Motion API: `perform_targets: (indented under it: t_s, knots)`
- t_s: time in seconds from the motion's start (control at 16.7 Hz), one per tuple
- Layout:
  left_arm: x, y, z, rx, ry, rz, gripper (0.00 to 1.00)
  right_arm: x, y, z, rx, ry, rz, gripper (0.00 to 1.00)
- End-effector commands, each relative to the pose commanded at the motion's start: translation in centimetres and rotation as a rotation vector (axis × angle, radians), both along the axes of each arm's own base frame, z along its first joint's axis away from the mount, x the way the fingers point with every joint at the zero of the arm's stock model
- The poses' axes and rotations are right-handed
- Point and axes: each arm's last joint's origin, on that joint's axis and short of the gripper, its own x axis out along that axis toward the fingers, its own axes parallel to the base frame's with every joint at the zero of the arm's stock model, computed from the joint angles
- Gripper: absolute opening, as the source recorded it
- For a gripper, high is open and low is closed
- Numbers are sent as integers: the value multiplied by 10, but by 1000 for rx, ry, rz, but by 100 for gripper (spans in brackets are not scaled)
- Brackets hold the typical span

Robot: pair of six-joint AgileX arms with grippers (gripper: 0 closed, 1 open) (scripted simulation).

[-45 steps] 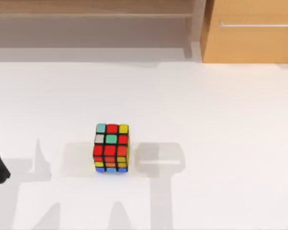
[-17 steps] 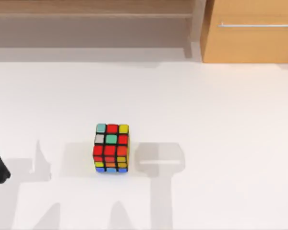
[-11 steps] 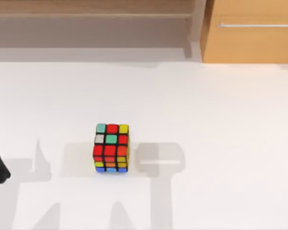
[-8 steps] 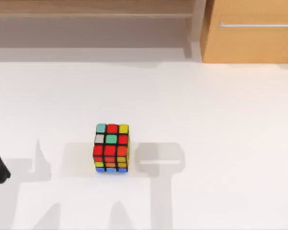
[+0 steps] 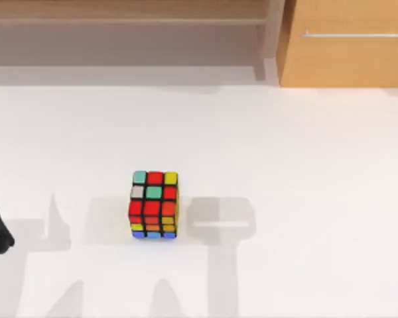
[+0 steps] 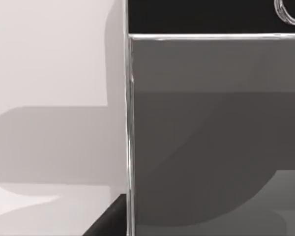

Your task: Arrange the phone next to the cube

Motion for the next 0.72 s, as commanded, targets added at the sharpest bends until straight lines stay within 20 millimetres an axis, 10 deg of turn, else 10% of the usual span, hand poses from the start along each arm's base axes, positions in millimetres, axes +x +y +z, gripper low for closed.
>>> perform_targets:
  t_s: [0.72]
  knots:
    - [0, 0, 0, 0, 0, 0, 100, 30, -2, 41, -65, -111, 11, 0]
